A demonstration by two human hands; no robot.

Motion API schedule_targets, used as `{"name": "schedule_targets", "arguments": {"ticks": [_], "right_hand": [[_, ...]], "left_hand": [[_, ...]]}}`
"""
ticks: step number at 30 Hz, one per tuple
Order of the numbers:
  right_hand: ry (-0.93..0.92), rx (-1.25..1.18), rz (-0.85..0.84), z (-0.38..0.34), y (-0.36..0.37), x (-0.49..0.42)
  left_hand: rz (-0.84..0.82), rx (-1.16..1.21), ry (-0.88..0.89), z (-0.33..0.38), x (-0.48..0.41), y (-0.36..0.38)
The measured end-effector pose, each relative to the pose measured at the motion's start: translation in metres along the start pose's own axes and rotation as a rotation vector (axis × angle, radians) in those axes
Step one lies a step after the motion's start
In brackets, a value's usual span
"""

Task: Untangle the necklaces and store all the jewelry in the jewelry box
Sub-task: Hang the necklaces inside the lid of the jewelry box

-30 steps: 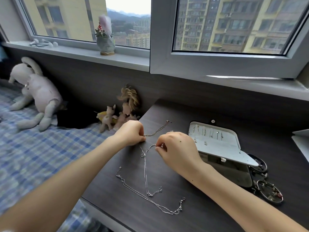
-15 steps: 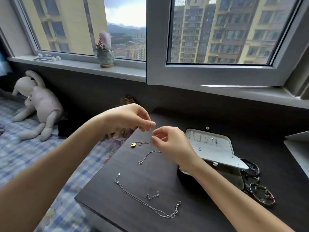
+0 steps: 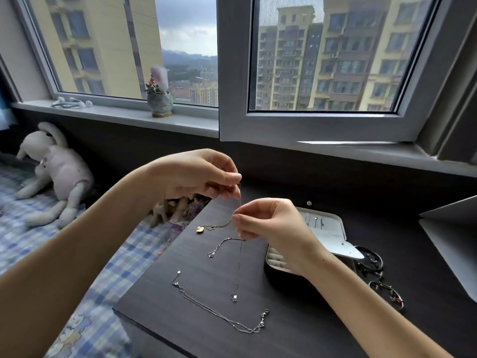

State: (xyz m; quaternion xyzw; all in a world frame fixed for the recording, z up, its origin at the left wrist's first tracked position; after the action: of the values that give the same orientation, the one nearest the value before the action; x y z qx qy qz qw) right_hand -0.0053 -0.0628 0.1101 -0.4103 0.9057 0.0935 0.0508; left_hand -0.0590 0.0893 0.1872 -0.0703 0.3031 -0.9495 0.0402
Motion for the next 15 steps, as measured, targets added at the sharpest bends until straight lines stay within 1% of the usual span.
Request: {"name": "schedule_targets", "arguments": {"ticks": [4, 6, 9, 13, 15], "right_hand": [[0.010, -0.022, -0.035, -0.010, -0.007, 0.006], [0.006, -0.033, -0.034, -0.013, -0.011, 0.006], [0.029, -0.127, -0.063, -0.016, -0.019, 0.004], [0.088, -0.421, -0.185, -0.019, -0.030, -0.001], [0.109, -0.532, -0.221, -0.020, -0.034, -0.001]], "left_hand": [[0.043, 0.003, 0.071, 0.010, 0.001, 0.001], [0.041, 0.067, 0.112, 0.014, 0.000, 0.002], [-0.032, 0.254, 0.208, 0.016, -0.005, 0.003], [-0.188, 0.573, 0.401, 0.019, -0.014, 0.004], [-0.255, 0.705, 0.483, 0.025, -0.019, 0.004]]}}
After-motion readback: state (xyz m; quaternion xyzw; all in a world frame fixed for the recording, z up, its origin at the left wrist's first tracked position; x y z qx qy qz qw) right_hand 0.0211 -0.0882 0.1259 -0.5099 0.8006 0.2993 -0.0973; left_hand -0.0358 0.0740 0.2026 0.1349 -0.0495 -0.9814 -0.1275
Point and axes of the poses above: each hand's wrist, its own x-axis away from the middle knuckle, its own y-axis out of the palm, z = x × y, the point moved 1 cm from there along -x, towards the middle knuckle, and after that the axes turned 10 degrees about -x, right-handed, at the moved point
